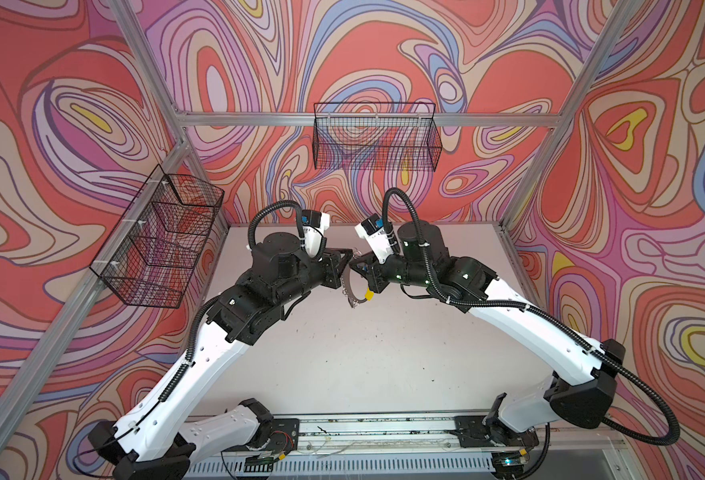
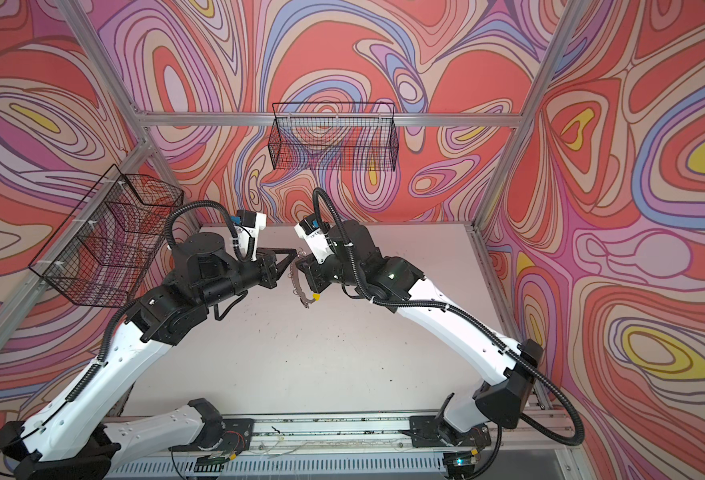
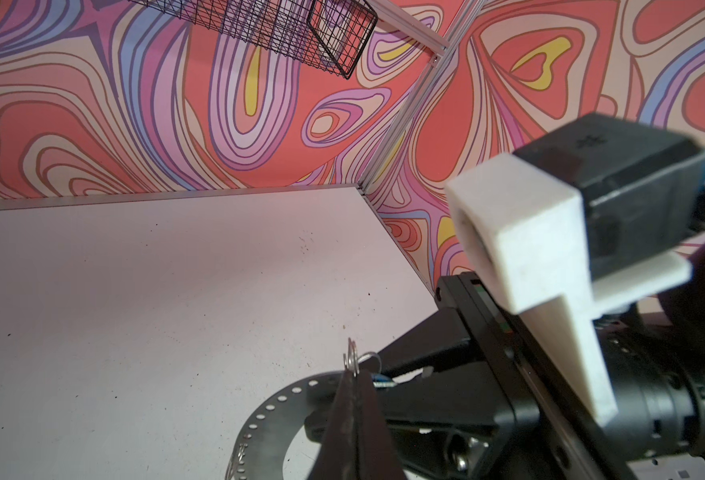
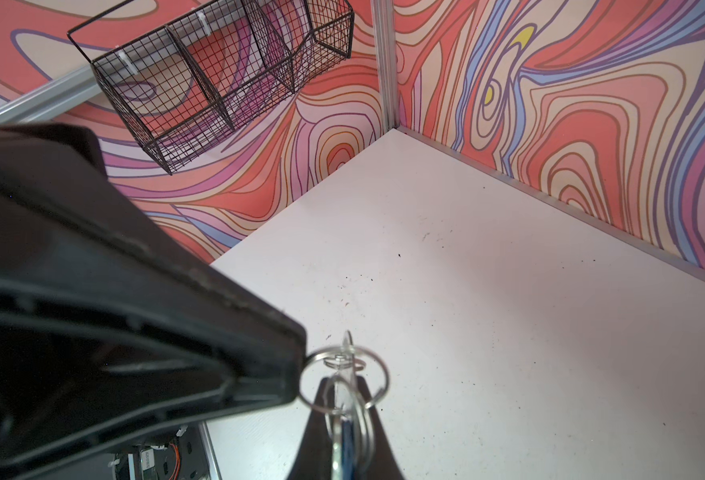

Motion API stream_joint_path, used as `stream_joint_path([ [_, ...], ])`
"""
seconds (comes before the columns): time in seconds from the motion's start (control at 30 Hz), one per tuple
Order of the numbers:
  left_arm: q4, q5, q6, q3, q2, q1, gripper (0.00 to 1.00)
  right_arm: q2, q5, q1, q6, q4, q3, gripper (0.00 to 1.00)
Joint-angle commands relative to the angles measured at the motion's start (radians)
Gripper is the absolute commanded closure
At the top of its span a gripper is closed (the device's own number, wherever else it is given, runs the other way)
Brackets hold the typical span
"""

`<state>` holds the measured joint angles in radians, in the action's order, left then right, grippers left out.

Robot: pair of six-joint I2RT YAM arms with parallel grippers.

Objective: Put the keys on the keyring

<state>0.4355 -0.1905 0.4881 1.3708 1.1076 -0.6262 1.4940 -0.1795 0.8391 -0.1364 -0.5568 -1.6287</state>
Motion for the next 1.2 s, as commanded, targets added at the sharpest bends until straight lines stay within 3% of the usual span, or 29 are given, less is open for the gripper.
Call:
stream_joint_path([
  [0.0,-0.02,-0.062,0.028,0.0,0.005,0.013,1.0,-0.034,0.009,0.0,0.004,0.041,0.012,1.0],
  [0.23,0.15,-0.115,0.004,0.083,0.024,0.084,1.0,-0.043,0.079,0.0,0.045,0.003,0.006,1.0],
  [0.43,0.147,-0.158,0.012,0.073,-0.002,0.111,1.0,-0.042,0.072,-0.001,0.04,0.014,0.011,1.0],
  [0.53,0.104,-0.187,0.039,0.041,-0.007,0.111,0.7,-0.037,0.062,-0.001,0.03,0.021,0.01,1.0],
  [0.63,0.029,-0.211,0.068,-0.001,-0.017,0.11,0.63,-0.035,0.058,-0.001,0.023,0.026,0.007,1.0],
  [0.8,-0.013,-0.231,0.075,-0.004,0.001,0.11,0.62,-0.024,0.053,0.004,0.02,0.021,0.003,1.0],
  [1.0,-0.045,-0.238,0.069,0.011,0.019,0.11,0.7,-0.019,0.053,0.011,0.018,0.026,0.0,1.0],
  [1.17,-0.042,-0.262,0.068,0.034,0.047,0.11,0.68,-0.014,0.054,0.013,0.02,0.026,0.0,1.0],
])
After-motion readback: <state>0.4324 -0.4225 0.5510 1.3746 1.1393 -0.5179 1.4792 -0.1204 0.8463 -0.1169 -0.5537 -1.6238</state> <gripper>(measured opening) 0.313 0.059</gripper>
